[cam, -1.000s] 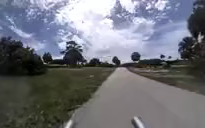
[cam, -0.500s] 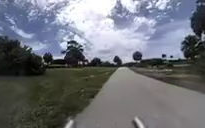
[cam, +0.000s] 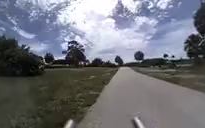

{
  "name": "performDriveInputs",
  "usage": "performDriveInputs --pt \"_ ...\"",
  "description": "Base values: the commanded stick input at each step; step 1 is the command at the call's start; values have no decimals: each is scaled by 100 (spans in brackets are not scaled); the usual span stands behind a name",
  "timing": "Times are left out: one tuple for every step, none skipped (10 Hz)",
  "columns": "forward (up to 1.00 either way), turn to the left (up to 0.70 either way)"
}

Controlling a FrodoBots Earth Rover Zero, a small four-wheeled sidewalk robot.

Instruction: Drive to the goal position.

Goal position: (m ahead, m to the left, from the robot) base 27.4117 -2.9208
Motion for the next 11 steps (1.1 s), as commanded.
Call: performDriveInputs --pt "85 0" --pt "85 0" --pt "85 0" --pt "85 0" --pt "85 -34" --pt "85 -34" --pt "85 -33" --pt "85 -19" --pt "85 -4" --pt "85 0" --pt "85 0"
